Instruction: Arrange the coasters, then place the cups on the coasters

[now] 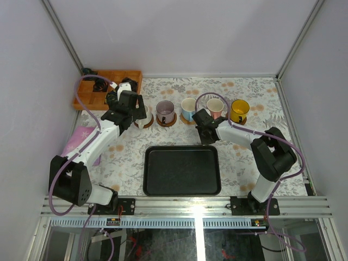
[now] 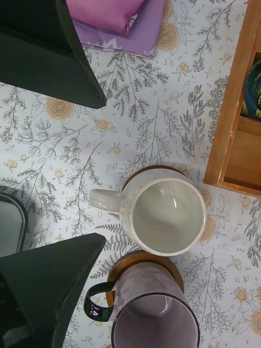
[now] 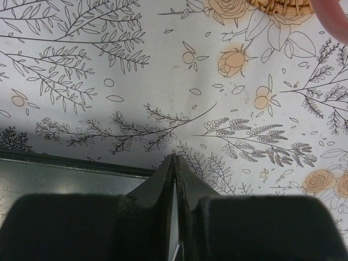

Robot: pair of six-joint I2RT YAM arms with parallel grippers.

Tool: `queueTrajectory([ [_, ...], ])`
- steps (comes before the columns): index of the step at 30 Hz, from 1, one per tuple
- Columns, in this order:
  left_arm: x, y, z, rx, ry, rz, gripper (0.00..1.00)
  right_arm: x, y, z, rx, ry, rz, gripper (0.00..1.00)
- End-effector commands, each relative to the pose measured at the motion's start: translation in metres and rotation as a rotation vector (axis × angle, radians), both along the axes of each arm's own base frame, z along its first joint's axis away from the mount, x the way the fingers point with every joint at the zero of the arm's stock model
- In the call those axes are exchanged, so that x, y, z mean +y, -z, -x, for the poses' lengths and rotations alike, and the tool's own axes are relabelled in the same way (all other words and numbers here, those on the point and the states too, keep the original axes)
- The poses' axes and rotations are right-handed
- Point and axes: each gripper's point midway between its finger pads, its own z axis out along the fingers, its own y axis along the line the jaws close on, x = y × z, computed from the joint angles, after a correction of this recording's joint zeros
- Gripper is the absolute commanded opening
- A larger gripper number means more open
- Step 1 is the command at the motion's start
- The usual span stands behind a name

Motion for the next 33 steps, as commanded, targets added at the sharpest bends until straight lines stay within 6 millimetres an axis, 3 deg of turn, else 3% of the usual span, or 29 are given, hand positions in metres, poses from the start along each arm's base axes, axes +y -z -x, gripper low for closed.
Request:
queueTrajectory([
  [1,-0.002,-0.013,-0.009,-0.043,-0.005,0.000,0.99,0.000,-0.010,0.004,0.008,-0.012,-0.007,0.09],
  [33,0.003,-0.005,-0.005,-0.024,-0.011,-0.012,1.00,-0.006,-0.007,0.022,0.053,-0.006,-0.018,0.07],
])
